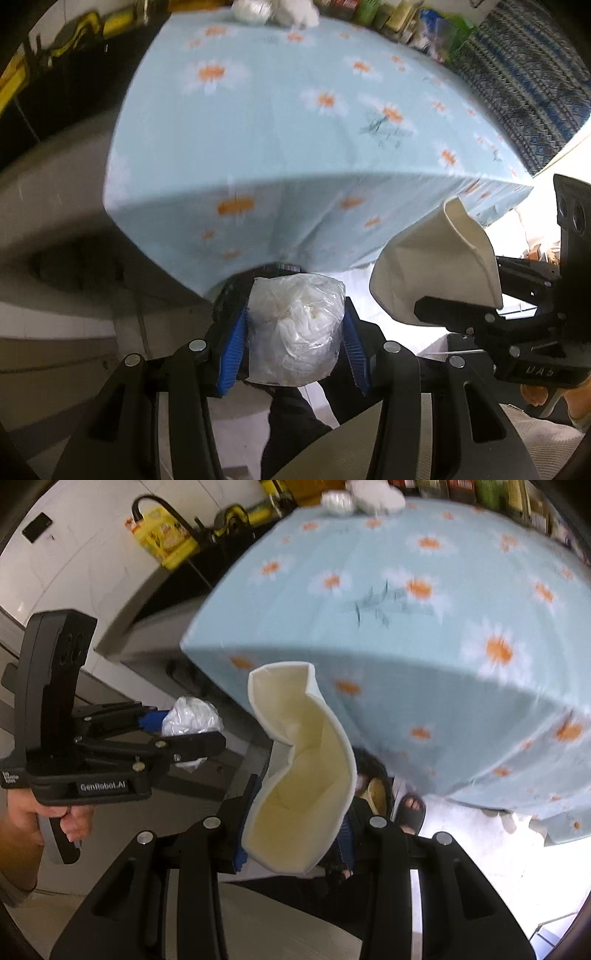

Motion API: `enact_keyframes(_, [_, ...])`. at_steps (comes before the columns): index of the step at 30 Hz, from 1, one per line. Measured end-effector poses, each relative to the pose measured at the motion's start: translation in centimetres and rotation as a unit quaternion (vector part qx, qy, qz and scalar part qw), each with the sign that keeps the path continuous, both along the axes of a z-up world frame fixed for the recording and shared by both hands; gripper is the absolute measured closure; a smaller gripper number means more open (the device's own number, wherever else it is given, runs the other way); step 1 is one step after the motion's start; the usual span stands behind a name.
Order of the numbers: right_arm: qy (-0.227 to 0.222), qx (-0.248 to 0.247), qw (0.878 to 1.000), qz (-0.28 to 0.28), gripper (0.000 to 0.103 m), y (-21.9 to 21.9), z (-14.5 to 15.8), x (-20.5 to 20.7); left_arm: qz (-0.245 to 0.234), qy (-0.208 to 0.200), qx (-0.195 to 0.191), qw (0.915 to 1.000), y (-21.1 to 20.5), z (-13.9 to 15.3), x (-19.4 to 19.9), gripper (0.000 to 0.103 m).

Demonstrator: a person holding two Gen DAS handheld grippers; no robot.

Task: Collect trash
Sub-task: 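Lower tissue bag and paper cup into the black bin and open both tools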

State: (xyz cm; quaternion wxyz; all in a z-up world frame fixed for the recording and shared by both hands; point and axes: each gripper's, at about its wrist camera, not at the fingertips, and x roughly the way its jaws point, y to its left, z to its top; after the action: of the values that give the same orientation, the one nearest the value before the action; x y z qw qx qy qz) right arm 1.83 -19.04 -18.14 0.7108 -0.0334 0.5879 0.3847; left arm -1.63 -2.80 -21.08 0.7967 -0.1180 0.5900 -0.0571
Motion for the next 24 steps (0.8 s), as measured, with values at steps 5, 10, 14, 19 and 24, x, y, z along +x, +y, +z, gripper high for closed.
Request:
enact_keyframes(5, [0.033, -0.020, 0.999, 0.009, 0.064, 0.0, -3.3, -1.0, 0.005, 0.039, -0.010, 0.9992, -0.3, -3.5, -0.8, 0.056])
enact_keyframes(10, [0.063, -0.039, 0.997, 0.011, 0.064, 0.1, -6.3, -1.5, 0.013, 0.075, -0.020, 0.9969, -0.1, -6.9, -1.1, 0.056])
enact_keyframes(14, [0.085, -0.053, 0.995, 0.009, 0.064, 0.3, -8.6, -2.0, 0.024, 0.102, -0.027, 0.9941, -0.1, -10.0, -1.4, 0.057])
enact_keyframes(19, [0.126, -0.066, 0.990, -0.005, 0.064, 0.3, -12.1, -1.9, 0.034, 0.126, -0.033, 0.9909, -0.4, -13.1, -1.6, 0.057])
enact_keyframes(24, [0.150, -0.075, 0.986, -0.015, 0.064, 0.0, -15.4, -1.6, 0.056, 0.152, -0.047, 0.9857, 0.2, -16.4, -2.0, 0.056])
